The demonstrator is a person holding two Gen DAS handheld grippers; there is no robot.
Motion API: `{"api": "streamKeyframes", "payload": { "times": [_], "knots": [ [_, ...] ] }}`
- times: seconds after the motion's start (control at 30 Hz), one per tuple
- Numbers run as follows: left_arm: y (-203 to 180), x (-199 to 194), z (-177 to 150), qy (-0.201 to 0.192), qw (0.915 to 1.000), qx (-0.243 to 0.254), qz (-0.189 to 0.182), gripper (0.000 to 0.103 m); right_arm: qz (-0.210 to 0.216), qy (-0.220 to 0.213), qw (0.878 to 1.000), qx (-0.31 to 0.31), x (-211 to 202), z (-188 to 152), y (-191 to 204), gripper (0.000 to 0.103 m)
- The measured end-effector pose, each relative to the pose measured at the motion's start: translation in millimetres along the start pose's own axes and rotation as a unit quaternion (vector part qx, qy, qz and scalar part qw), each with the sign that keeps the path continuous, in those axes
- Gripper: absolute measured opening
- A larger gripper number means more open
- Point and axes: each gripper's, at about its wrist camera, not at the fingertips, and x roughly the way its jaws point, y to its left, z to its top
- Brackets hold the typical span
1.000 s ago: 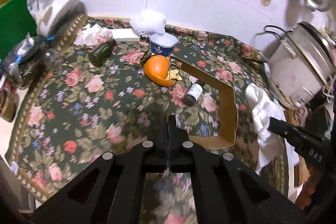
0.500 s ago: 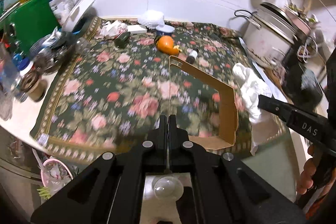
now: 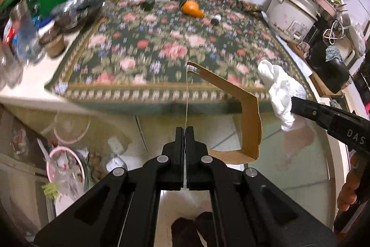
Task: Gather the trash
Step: 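Carry the cardboard and tissue down over the white floor bin with both tools, then open the right tool to drop the tissue while the left tool drops the cardboard into the bin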
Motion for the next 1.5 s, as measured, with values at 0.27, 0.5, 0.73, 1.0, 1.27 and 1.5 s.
{"api": "streamKeyframes", "payload": {
  "times": [0.27, 0.5, 0.73, 1.0, 1.27, 1.5],
  "knots": [
    [-2, 51, -53, 0.055, 0.9982, -0.022, 0.013, 0.000, 0.004, 0.063, 0.998, 0.019, 47, -49, -29, 0.007],
    [3, 127, -103, 0.087, 0.9948, -0.049, 0.022, 0.000, 0.000, 0.103, 0.995, 0.019, 105, -94, -66, 0.007],
    [20, 221, -162, 0.107, 0.9897, -0.088, 0.038, 0.000, -0.002, 0.140, 0.990, 0.026, 197, -148, -110, 0.007],
    [38, 335, -228, 0.130, 0.9846, -0.105, 0.053, 0.000, 0.011, 0.179, 0.983, 0.033, 327, -207, -147, 0.009],
    [48, 439, -273, 0.173, 0.9785, -0.093, 0.064, 0.000, 0.017, 0.199, 0.980, 0.020, 395, -234, -162, 0.015],
    [42, 495, -297, 0.201, 0.9748, -0.082, 0.049, 0.000, 0.022, 0.204, 0.978, 0.019, 410, -242, -169, 0.039]
  ]
}}
